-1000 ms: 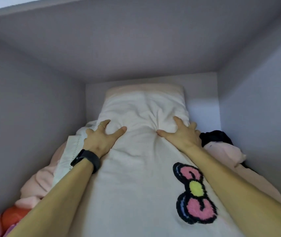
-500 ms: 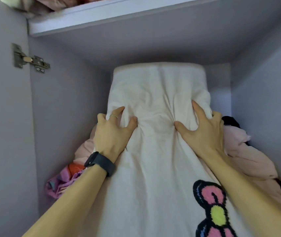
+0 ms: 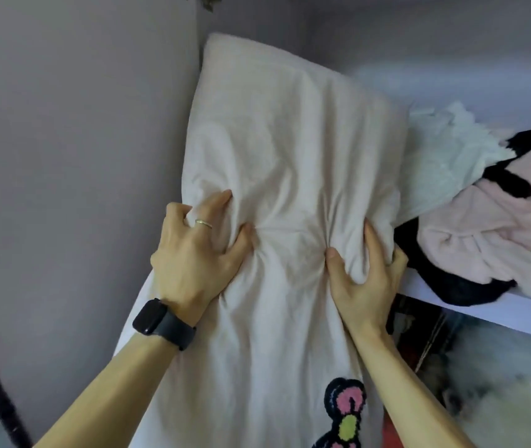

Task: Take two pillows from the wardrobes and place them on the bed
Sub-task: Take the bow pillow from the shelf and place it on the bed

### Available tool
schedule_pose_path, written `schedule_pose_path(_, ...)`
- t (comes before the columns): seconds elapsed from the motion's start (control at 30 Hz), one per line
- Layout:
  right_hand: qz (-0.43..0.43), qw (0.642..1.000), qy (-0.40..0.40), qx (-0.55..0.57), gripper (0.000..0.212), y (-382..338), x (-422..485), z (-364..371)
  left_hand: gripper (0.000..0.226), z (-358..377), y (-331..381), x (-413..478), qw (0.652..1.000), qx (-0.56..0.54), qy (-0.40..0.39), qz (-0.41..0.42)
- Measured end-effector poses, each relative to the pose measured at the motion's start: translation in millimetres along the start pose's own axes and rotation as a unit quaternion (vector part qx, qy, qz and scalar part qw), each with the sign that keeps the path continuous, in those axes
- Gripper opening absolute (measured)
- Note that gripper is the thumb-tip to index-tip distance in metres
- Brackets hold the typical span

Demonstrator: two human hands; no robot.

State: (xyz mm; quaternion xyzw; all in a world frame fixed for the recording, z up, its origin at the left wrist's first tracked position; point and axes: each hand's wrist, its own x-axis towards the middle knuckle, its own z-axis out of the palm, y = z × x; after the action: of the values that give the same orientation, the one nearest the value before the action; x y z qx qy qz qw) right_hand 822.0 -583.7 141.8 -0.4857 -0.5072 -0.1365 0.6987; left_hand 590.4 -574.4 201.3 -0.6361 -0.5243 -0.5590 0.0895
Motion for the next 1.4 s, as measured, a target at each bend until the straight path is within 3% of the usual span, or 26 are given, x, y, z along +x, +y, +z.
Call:
schedule_pose_path(0.33,0.045,0.986,-0.035,0.159,0.071,-33,-91,68,0.057,-103,-15,-39,0.973,0.206,0.085,0.056)
schedule_pose_path(0.53,0.067,0.942,-0.092,0.316,0.069,-93,-123,94,0.057,-173,-25,-67,0.933,0.305,0.175,0.074)
schedule_pose_path(0.7,0.025,0.913,-0.14,0.382,0.068,-160,-146,99,0.051,-246,-20,-110,0.885,0.382,0.263,0.035)
schedule_pose_path(0.93,-0.01,0.831,-0.193,0.522,0.065,-281,-184,81,0.051,-364,5,-177,0.827,0.463,0.315,-0.046)
schedule_pose_path(1.1,0.004,0.749,-0.268,0.606,0.064,-379,-240,44,0.052,-453,36,-241,0.747,0.543,0.374,-0.086)
schedule_pose_path(1.4,0.023,0.594,-0.386,0.705,0.063,-524,-357,-73,0.052,-573,129,-368,0.596,0.672,0.403,-0.173)
